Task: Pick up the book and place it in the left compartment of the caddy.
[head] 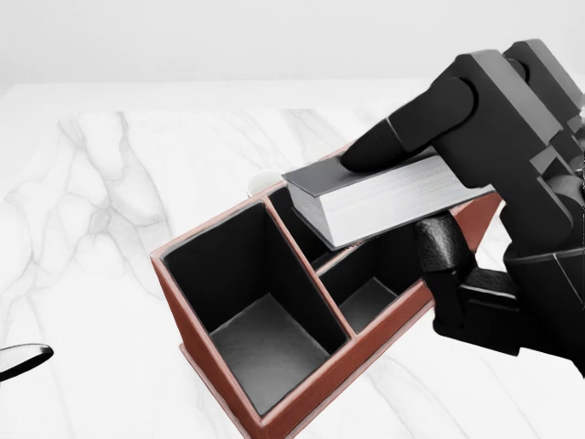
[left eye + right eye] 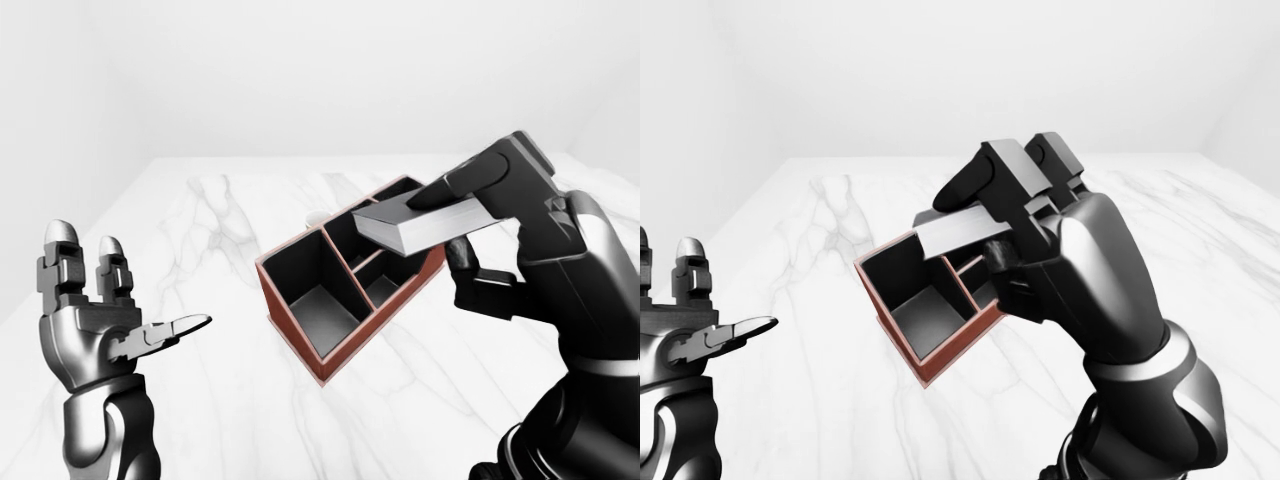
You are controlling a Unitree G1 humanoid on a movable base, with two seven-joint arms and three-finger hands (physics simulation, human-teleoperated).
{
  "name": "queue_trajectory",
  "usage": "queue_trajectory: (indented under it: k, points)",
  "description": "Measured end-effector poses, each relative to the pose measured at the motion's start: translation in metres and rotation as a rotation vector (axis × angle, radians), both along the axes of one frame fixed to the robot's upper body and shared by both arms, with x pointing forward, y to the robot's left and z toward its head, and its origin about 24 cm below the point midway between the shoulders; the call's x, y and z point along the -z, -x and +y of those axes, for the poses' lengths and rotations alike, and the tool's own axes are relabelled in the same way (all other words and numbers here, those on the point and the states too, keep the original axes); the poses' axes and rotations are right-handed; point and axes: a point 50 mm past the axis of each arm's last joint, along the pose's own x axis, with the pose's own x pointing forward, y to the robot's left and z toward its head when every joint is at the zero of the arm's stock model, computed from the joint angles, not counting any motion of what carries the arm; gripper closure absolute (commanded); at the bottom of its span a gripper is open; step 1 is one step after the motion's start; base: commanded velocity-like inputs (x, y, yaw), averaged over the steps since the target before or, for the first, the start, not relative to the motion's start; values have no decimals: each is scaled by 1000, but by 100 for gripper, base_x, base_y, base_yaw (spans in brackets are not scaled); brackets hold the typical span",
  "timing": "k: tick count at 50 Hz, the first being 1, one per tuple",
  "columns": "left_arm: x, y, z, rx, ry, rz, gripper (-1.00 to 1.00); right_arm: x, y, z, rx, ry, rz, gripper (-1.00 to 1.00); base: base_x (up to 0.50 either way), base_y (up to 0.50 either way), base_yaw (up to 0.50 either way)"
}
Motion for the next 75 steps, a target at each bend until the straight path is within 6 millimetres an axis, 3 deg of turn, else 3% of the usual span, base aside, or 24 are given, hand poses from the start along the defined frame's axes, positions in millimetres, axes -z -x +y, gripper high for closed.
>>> queue_trajectory:
  k: [15,28,51,75]
  points:
    - [0,0,1,-3,2,-1,-100,12,-2,-6,-409,-149,131,100,0,0,0]
    - [0,0,1,-4,3,-2,-100,21,-10,-10,-602,-234,234,100,0,0,0]
    - [0,0,1,-1,2,0,-100,44,-36,-9,-629,-346,393,100,0,0,0]
    - [-1,1,1,-3,2,-6,-100,67,-47,8,-600,-314,520,100,0,0,0]
